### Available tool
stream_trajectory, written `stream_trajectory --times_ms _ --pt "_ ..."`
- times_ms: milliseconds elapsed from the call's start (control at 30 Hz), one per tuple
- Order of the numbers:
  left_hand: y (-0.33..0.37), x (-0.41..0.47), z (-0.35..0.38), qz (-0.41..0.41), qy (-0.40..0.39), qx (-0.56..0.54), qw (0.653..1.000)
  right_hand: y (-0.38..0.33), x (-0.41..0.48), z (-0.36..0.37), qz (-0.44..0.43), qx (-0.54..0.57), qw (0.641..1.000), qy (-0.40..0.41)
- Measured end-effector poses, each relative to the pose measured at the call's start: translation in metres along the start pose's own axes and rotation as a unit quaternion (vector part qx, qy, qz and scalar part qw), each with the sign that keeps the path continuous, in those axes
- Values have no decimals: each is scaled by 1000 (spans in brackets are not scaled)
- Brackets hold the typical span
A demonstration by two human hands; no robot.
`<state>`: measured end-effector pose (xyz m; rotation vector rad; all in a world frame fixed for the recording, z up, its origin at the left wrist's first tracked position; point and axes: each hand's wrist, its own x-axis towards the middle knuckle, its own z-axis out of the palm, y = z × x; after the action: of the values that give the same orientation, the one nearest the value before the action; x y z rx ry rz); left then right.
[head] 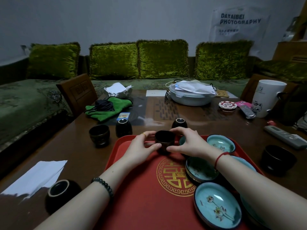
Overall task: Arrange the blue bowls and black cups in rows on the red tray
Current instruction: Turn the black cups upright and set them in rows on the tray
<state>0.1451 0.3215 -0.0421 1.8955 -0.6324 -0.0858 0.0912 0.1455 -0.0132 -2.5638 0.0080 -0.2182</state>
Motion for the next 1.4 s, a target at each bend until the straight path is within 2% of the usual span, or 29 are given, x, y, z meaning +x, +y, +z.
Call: stream_trajectory --times_ms 300,467,600,833,1133,1400 --pt "7 -4 -3 1 1 30 1000 4 -1 -2 -34 38 999 -2" --pt "26 -17 -16 30 12 85 996 -3 -14 -11 -88 33 994 54" --pt "51 -36 -35 51 12 92 994 -23 -30 -18 -129 58 987 79" --pt "81 -88 -98 70 30 140 987 -80 -61 -17 -190 96 976 46" --pt "57 -158 -171 -8 101 173 980 -150 -76 25 -222 161 962 -9" --pt "10 -185 -166 -58 75 177 980 -165 -81 77 -212 176 960 -45"
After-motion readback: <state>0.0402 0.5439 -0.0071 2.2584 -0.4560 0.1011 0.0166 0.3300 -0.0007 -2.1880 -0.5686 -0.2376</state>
